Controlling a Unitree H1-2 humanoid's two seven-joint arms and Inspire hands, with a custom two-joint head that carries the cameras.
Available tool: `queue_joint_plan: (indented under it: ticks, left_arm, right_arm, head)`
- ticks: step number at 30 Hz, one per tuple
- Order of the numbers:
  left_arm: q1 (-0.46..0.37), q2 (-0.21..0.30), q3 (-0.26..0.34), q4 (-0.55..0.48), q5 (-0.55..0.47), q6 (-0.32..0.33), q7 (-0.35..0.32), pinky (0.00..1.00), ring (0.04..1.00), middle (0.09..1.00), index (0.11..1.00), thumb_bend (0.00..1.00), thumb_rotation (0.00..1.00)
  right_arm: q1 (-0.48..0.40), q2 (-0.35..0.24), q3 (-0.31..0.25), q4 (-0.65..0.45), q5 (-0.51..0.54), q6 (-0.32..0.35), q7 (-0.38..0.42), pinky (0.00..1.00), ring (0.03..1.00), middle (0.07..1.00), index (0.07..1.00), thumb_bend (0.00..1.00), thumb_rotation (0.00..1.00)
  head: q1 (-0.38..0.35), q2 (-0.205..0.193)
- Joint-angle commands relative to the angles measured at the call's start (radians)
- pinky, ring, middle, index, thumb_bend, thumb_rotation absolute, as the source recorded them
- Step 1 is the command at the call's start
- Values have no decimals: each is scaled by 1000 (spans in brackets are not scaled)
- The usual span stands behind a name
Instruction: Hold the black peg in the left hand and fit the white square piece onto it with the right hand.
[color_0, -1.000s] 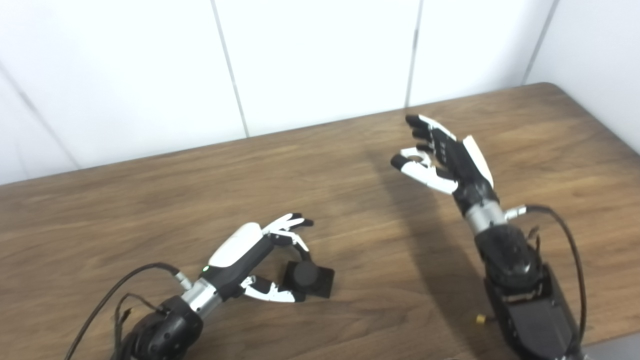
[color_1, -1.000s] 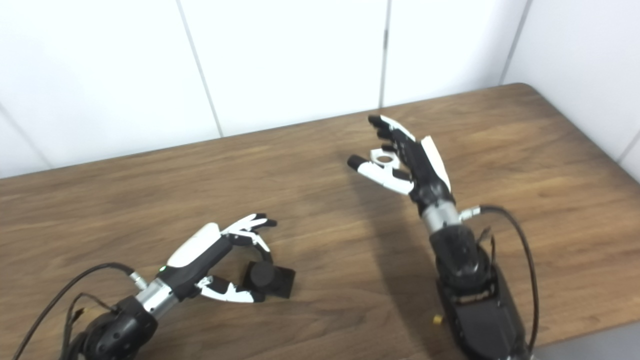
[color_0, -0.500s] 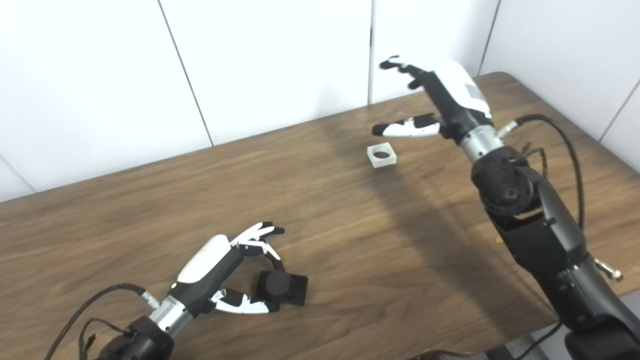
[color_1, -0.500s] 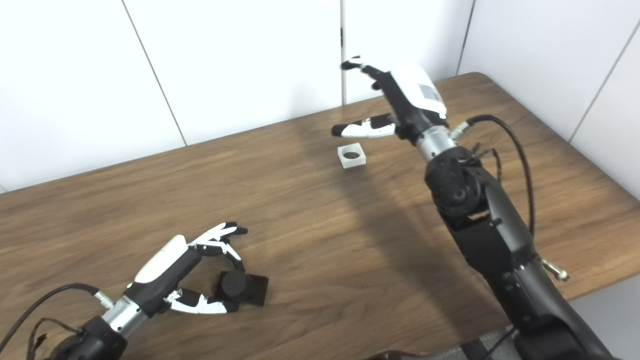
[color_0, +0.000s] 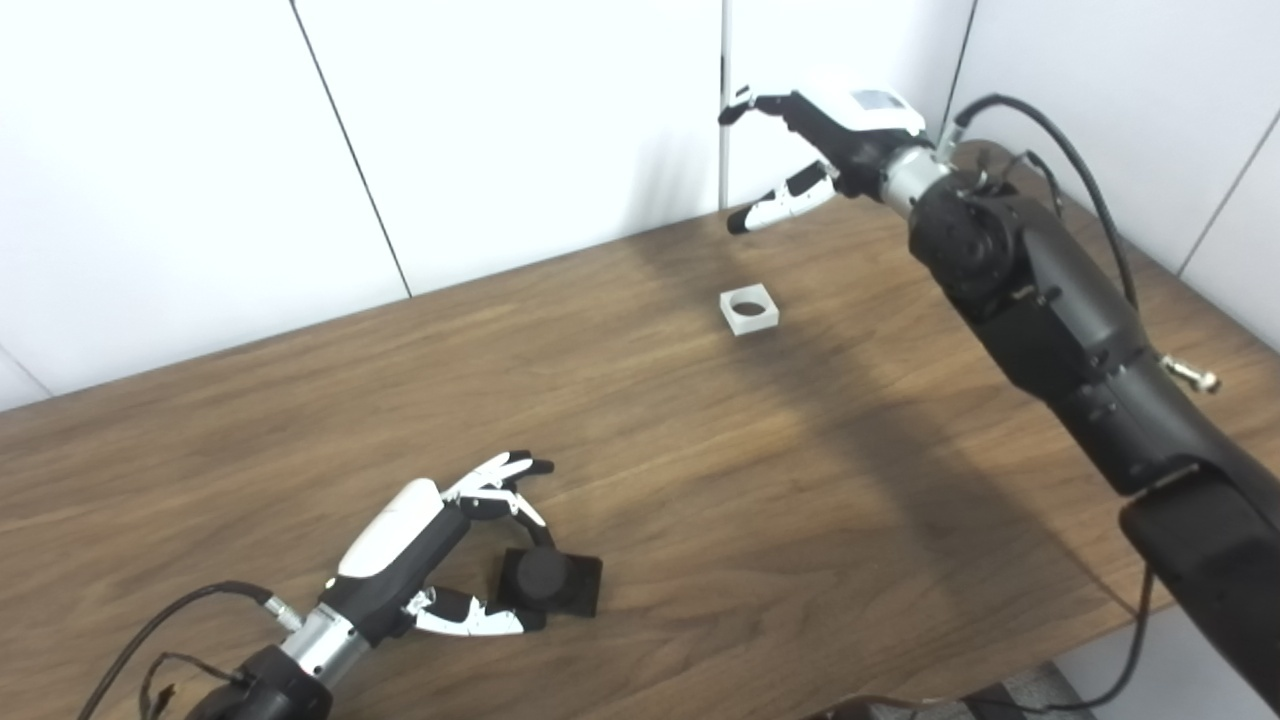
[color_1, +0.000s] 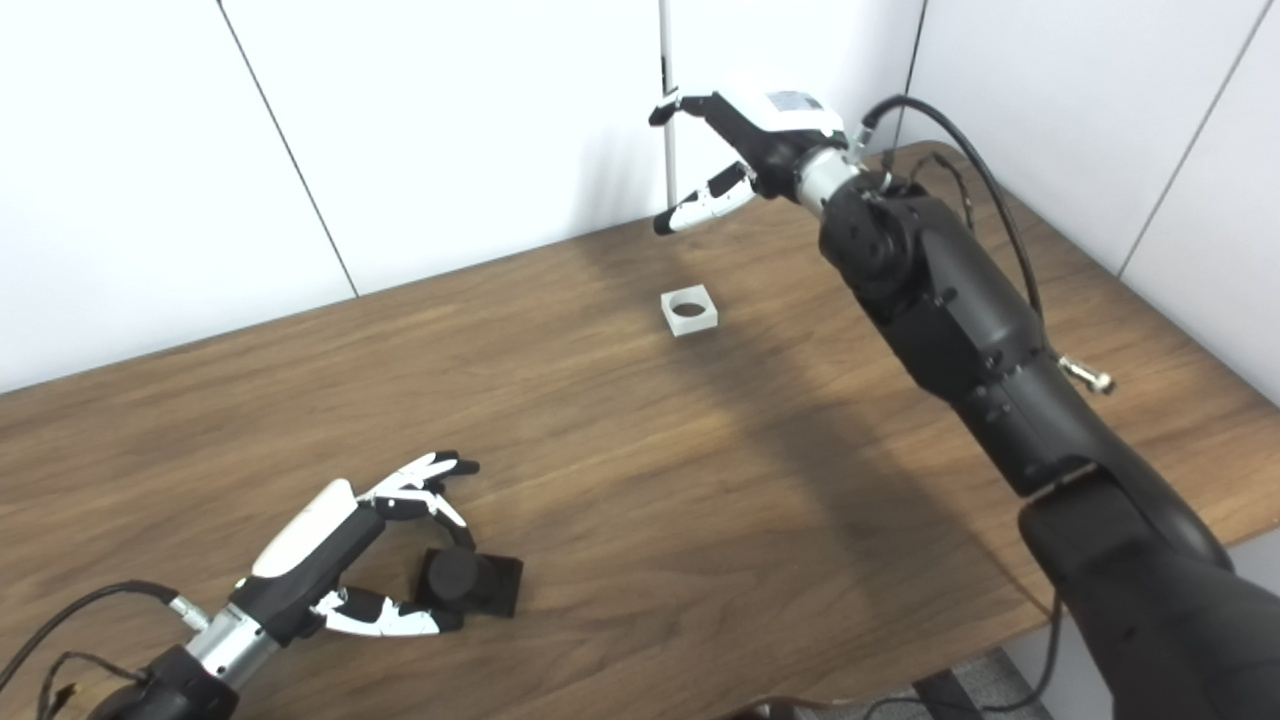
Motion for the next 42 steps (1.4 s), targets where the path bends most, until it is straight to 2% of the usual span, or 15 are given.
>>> queue_joint_plan:
  ticks: [1,7,12,15,20,26,33,42]
  left_arm:
    - [2,18,6,26,17,-3,-4,817,964,908,498,515,90]
    - [4,18,9,22,28,5,-5,827,969,912,498,515,90]
    - [3,18,11,23,28,5,-7,825,968,912,498,515,90]
    - [3,18,12,19,27,11,-9,827,967,911,498,515,90]
    - [4,20,14,10,32,24,-12,827,968,912,498,515,90]
    - [6,18,16,5,35,34,-13,823,961,909,498,515,89]
    - [6,22,19,-15,39,65,-24,836,966,915,498,515,89]
    - [7,26,22,-27,37,74,-30,833,963,914,498,515,88]
  right_arm:
    - [-82,-28,8,26,-22,-8,13,788,918,910,806,747,373]
    - [-129,-27,54,145,-43,-11,55,846,934,917,807,747,351]
    - [-147,-32,91,205,-44,-58,79,958,965,923,810,773,405]
    - [-159,-35,110,228,-37,-77,109,986,985,937,822,785,435]
    - [-174,-39,130,251,-30,-85,172,994,997,953,838,833,462]
    - [-165,-40,130,256,-8,-96,221,986,983,960,841,886,479]
    - [-141,-37,132,231,5,-68,284,991,993,963,842,942,440]
    - [-125,-35,135,260,1,-76,291,998,989,960,838,983,432]
  head:
    - [0,1]
    - [2,1]
    - [2,1]
    - [9,4]
    - [14,7]
    - [18,10]
    - [22,13]
    - [21,16]
